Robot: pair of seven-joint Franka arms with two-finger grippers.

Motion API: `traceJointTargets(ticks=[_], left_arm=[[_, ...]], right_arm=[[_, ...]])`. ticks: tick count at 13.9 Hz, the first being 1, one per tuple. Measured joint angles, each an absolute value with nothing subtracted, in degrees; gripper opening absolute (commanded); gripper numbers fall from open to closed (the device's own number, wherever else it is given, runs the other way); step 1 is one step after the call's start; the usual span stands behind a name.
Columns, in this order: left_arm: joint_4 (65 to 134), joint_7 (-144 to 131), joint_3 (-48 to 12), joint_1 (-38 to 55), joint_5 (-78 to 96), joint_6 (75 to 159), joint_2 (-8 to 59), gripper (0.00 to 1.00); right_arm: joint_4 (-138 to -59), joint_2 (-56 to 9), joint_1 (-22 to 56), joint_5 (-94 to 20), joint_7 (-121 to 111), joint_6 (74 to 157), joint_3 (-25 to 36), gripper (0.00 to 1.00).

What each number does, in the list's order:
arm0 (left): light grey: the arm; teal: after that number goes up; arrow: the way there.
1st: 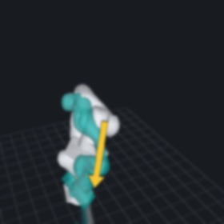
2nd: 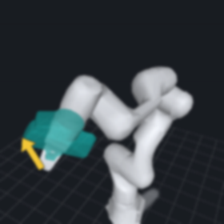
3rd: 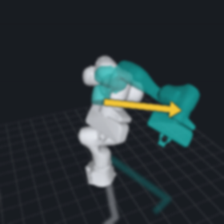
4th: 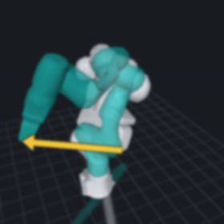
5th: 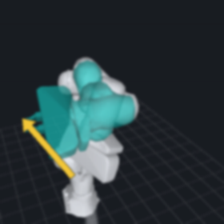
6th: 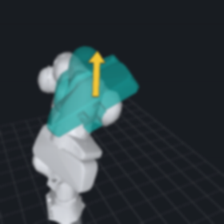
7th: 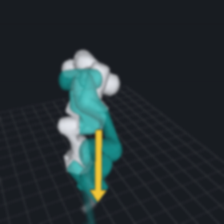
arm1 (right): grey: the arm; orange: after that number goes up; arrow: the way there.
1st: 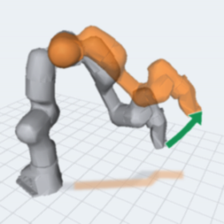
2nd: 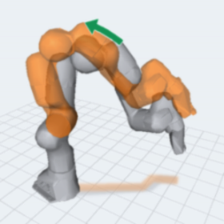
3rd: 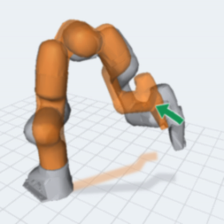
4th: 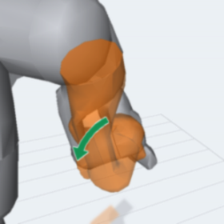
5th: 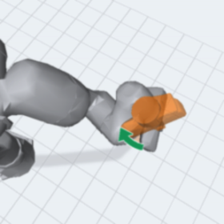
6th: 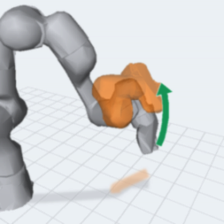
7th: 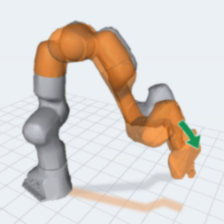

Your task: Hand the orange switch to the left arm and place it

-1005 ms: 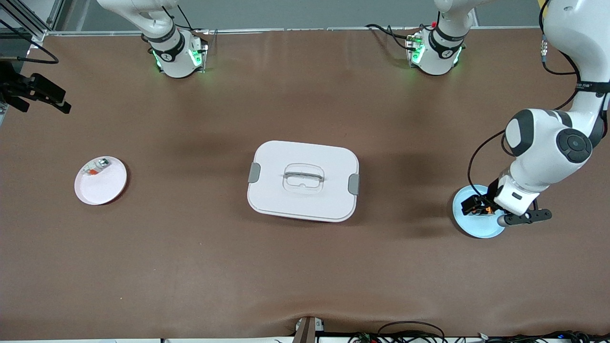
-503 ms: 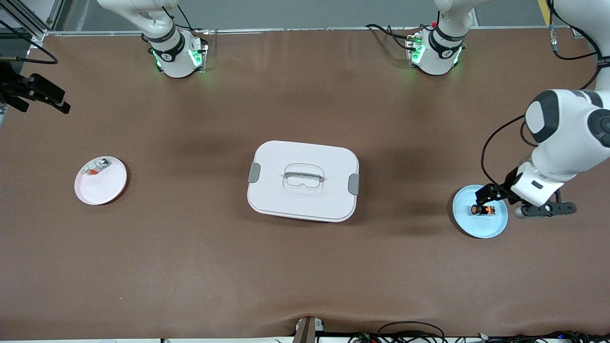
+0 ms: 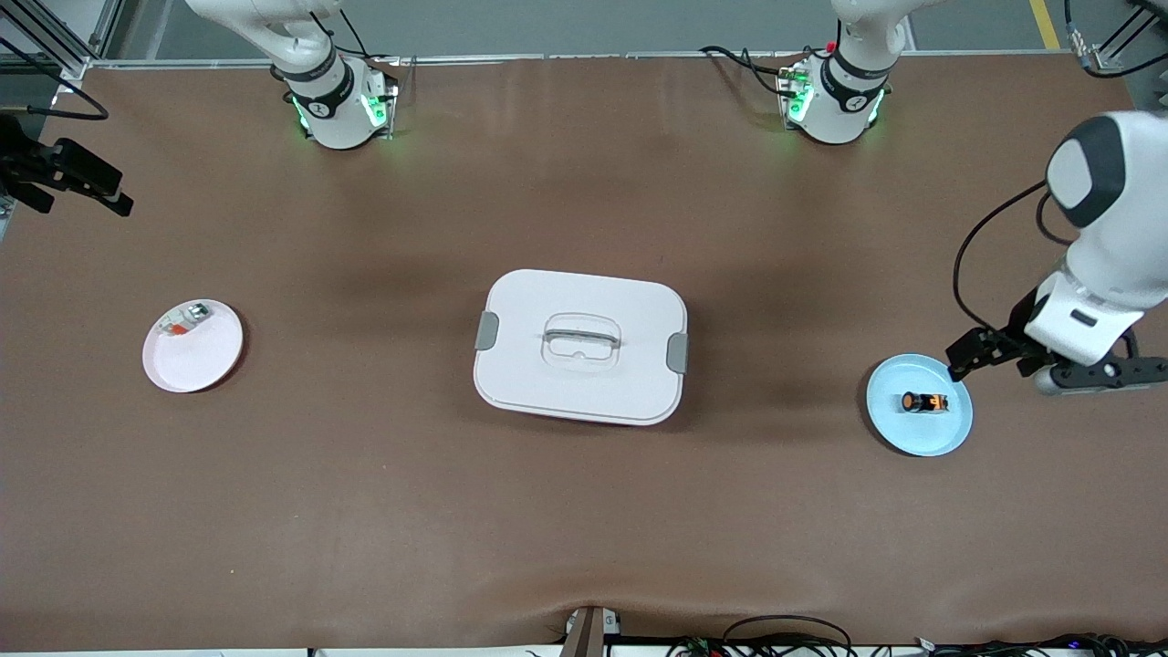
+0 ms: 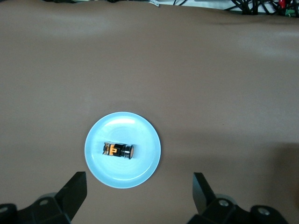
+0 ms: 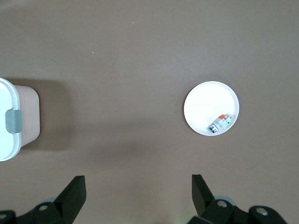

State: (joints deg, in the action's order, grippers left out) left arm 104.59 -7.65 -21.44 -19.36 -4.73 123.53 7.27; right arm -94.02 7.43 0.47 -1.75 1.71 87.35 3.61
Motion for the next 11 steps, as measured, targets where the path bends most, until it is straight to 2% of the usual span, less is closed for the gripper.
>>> traceJointTargets(ticks=[5, 8, 11], left_arm=[[103.67, -7.65, -21.36, -19.36, -4.52, 115.93, -0.68, 1.00], [101.15, -7.63, -21.30, -19.37, -1.83, 111.49, -1.57, 1.00], [100.40, -7.58, -19.70, -17.11, -0.52, 110.77, -1.47, 1.00]], right_arm=[[-94.02, 7.62, -0.33, -2.19, 1.69, 87.40, 3.59, 1.00], [-94.02, 7.63, -0.33, -2.21, 1.68, 87.47, 3.44, 1.00], [-94.02, 7.64, -0.32, -2.21, 1.65, 87.50, 3.15, 1.00]])
